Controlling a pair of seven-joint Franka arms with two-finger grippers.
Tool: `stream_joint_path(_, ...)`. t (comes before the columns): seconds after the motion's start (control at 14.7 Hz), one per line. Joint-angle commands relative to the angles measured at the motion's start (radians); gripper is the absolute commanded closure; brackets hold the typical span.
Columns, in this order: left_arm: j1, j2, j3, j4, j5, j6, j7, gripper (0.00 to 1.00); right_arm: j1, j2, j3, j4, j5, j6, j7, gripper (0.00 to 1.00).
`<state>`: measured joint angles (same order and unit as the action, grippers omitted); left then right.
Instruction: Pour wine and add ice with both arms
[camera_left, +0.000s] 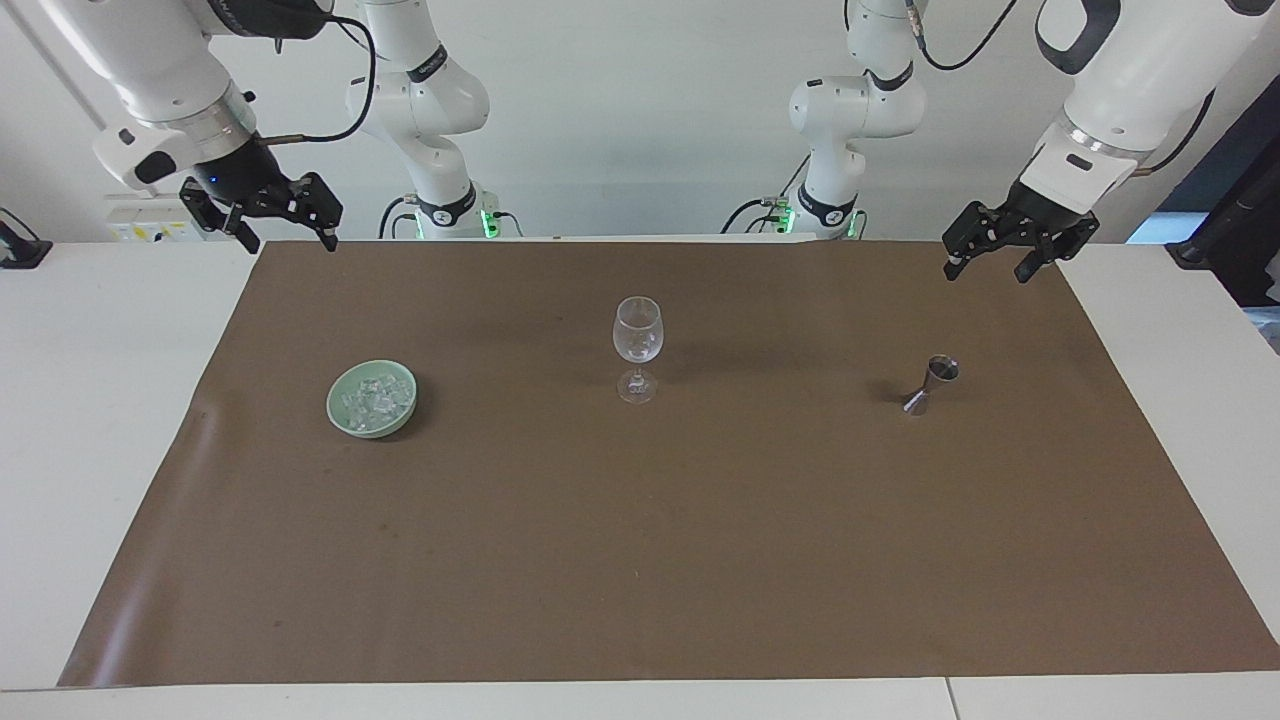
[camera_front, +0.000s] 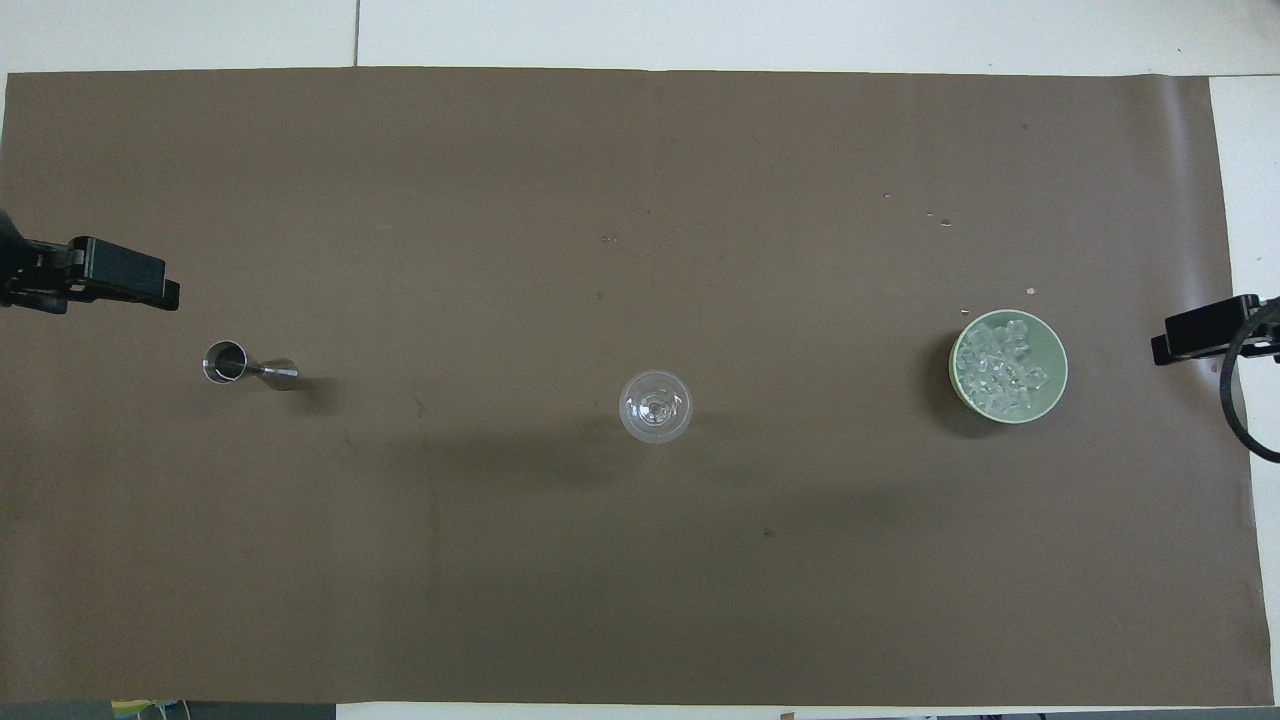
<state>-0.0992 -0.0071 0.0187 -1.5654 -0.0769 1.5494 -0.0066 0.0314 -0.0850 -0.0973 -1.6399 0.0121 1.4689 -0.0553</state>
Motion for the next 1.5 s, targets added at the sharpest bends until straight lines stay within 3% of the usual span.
stream_joint_path(0.0,0.007,-0.004,0.000,-0.002,-0.009,-0.012,0.011,0.00,-0.018,-0.019,0.007,-0.018,0.006,-0.002,-0.014,0.00)
stream_joint_path(1.43,0.007,-0.004,-0.002,-0.002,-0.009,-0.012,0.011,0.00,-0.001,-0.016,0.039,-0.015,0.008,0.002,-0.012,0.00)
